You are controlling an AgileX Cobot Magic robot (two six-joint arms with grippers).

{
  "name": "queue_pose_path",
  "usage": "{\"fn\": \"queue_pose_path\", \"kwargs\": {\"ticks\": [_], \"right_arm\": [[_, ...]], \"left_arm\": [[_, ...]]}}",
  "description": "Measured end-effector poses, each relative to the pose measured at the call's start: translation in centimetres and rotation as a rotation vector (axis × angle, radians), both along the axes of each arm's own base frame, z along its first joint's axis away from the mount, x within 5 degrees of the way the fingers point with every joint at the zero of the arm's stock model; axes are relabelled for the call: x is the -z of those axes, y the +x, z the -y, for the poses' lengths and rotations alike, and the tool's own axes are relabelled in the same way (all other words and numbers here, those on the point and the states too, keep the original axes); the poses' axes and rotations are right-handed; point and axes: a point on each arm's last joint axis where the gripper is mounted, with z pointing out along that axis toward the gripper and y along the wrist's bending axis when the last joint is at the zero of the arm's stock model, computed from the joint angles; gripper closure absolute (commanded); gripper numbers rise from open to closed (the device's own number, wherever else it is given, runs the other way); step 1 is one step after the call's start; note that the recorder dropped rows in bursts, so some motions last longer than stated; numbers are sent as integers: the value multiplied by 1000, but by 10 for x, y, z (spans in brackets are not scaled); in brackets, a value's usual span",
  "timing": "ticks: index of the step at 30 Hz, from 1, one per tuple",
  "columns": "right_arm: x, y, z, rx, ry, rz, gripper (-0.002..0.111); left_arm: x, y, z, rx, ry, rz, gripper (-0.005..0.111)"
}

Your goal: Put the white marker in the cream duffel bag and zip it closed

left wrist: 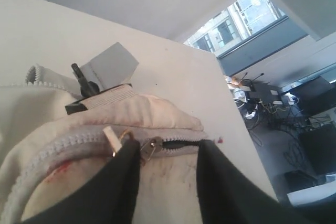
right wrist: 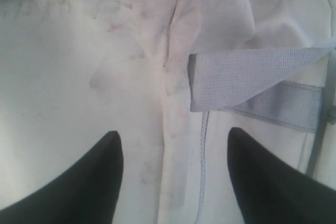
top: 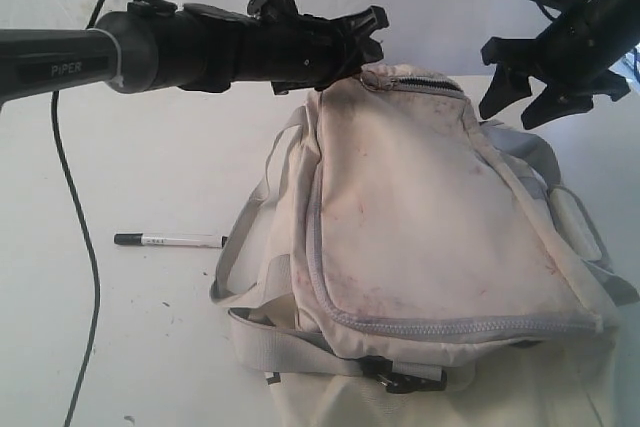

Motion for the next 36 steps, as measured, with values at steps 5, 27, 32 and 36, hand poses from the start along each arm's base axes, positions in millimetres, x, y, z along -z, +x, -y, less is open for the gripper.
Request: {"fn": "queue_pose_path", "kwargs": {"ticks": [5,27,32,36], "right_arm": [[2,0,0,1,0,-4,54],[1,2,0,7,-1,9,54],[1,2,0,7,-1,10,54],[1,4,1,8,-7,33,54]], "left_arm": [[-1,4,0,7,89,7,73],[13,22,10,45,239,-79,73],[27,26,14,14,162,-133,101],[28,26,14,18,165,-130,107]]}}
